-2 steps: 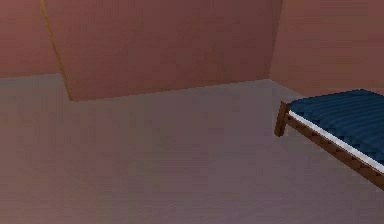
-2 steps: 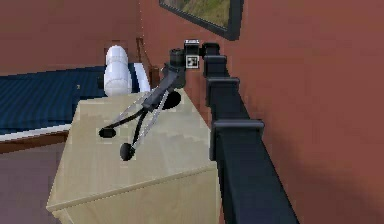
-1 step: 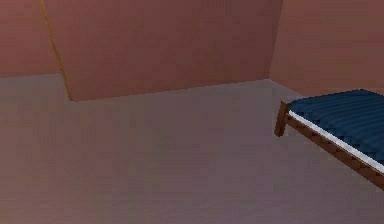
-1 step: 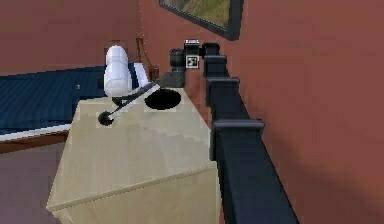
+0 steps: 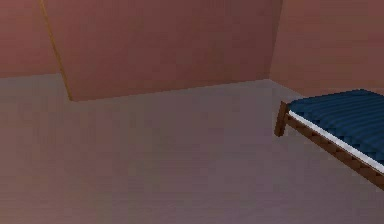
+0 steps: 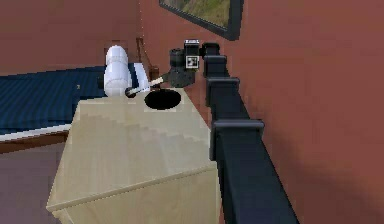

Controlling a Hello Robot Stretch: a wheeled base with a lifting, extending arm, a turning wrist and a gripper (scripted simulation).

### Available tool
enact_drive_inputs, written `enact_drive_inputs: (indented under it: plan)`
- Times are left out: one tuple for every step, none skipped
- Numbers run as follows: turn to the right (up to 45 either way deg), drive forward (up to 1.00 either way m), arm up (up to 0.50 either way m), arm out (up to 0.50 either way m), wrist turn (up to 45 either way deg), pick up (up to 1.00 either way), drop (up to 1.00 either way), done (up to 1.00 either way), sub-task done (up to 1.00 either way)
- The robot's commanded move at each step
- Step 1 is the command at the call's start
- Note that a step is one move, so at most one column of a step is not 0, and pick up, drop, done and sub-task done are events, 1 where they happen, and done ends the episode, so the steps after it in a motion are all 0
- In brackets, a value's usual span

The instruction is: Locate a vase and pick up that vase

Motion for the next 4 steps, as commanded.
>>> enact_drive_inputs:
  plan:
    - [0.0,0.00,0.00,0.00,15.0,0.00,0.00,0.00,0.00]
    - [0.0,0.00,-0.08,0.00,0.0,0.00,0.00,0.00,0.00]
    - [0.0,0.00,0.00,0.00,0.0,1.00,0.00,0.00,0.00]
    - [0.0,0.00,0.08,0.00,0.0,0.00,0.00,0.00,0.00]
